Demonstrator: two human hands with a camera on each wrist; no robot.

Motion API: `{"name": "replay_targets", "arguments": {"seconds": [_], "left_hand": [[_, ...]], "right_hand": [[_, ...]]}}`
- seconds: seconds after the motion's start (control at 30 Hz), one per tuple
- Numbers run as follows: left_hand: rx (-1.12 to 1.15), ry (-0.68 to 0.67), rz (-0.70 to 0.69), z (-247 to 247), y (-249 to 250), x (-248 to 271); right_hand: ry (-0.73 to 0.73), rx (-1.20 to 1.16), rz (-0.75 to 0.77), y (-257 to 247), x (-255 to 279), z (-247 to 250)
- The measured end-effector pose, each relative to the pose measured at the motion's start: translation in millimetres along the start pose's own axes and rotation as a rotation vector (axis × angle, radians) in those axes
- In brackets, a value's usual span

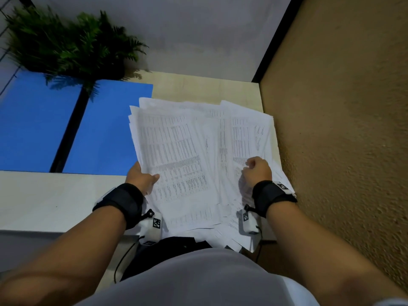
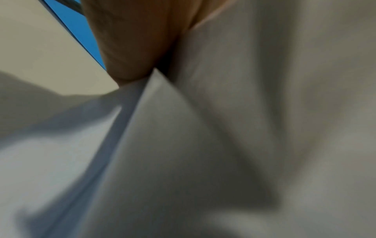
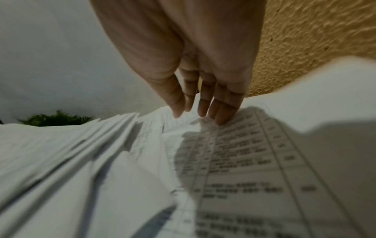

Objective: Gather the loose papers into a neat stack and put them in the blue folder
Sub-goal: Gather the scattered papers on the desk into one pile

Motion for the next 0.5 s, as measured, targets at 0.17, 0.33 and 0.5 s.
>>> {"name": "replay_targets", "arguments": {"seconds": [0.17,0.33,0.5], "left_hand": [[-0.023,-0.022,0.021,7,-11,0],[-0.031,-0.071,0.009,-7,-18,7],[-0.01,-0.094,-0.024,-10,-10,11]], "right_hand": [[-0.22,0.138,-0.057,1,-3,-29],[-0.294,-0.101,-0.118,-6,-3,-51],[-0.083,-0.053,-0.028,-25,-10,12]]}}
Point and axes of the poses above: each hand's wrist, its own x-axis away from the middle knuckle, its own z-axis out of the back of the hand, y = z × x, the point moved 8 cm from there along -x, towards the middle knuckle, and after that the axes turned 2 degrees about z, right-handed, at the moved point
